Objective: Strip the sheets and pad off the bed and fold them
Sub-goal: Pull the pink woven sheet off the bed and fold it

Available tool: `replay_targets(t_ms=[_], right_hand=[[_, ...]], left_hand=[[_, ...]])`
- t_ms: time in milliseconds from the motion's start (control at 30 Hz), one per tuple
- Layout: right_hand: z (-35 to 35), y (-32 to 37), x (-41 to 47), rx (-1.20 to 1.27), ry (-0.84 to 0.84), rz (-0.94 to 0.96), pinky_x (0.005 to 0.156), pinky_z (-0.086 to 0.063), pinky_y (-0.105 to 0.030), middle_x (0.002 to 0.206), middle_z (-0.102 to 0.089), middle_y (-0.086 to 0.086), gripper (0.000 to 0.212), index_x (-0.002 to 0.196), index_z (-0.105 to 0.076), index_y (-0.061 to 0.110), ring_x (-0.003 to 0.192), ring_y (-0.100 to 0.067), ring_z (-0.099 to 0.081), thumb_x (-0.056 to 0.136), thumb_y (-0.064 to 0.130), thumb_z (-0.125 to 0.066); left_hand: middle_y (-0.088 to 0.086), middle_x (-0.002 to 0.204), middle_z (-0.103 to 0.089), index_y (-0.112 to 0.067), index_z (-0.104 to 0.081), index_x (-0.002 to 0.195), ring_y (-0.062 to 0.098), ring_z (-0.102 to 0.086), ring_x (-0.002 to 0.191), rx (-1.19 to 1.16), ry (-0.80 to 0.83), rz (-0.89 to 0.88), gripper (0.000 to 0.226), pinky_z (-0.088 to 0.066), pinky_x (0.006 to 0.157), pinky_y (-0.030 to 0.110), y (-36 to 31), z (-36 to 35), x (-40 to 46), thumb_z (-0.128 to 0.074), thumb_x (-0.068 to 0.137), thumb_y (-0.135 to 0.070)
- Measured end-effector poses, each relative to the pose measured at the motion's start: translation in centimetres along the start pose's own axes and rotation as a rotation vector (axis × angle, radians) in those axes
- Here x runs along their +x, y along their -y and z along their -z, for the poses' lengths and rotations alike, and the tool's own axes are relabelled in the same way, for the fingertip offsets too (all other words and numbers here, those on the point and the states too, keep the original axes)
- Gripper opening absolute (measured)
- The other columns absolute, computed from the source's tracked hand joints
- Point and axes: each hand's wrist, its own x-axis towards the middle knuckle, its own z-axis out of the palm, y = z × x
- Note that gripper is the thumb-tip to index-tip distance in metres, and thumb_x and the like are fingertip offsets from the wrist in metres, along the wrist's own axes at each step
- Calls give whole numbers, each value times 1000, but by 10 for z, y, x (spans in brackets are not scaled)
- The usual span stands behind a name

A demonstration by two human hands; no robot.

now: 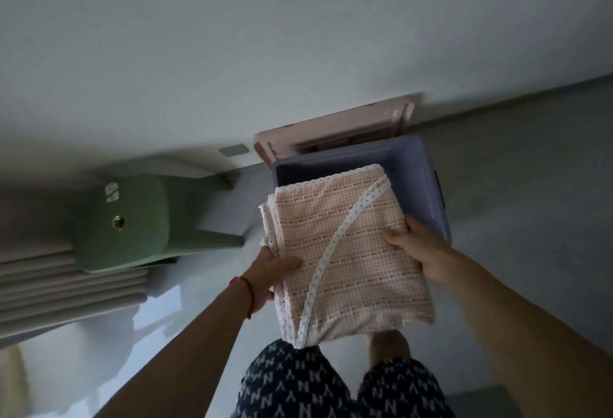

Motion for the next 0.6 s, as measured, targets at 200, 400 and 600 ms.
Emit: replay_targets(t_ms=[200, 400, 600], right_hand=[[24, -2, 122, 23, 24, -69, 103, -50, -54, 121, -73, -3, 45, 135, -57, 24, 110, -28, -70, 93, 23, -73], [46, -41, 305, -7, -18, 7, 97, -54, -44, 115, -74, 0, 24, 122, -62, 31, 106, -21, -71, 98, 27, -65], [12, -114, 462, -38, 29, 49, 96, -56, -41, 123, -71, -1, 33, 128, -61, 30, 108, -19, -70, 96, 32, -68]], left_hand=[[5, 126, -64, -23, -44, 132, 27, -67, 106, -2, -95, -65, 60, -60, 71, 38, -12, -18, 115, -77, 85, -9], [5, 112, -71, -20, -58, 125, 25, -70, 94, 112, -338, -155, 45, -61, 81, 41, -7, -34, 338, -63, 81, -12], [4, 128, -64, -22, -51, 145, 28, -62, 111, 145, -565, -188, 51, -50, 104, 43, 51, -15, 501, -42, 96, -8]])
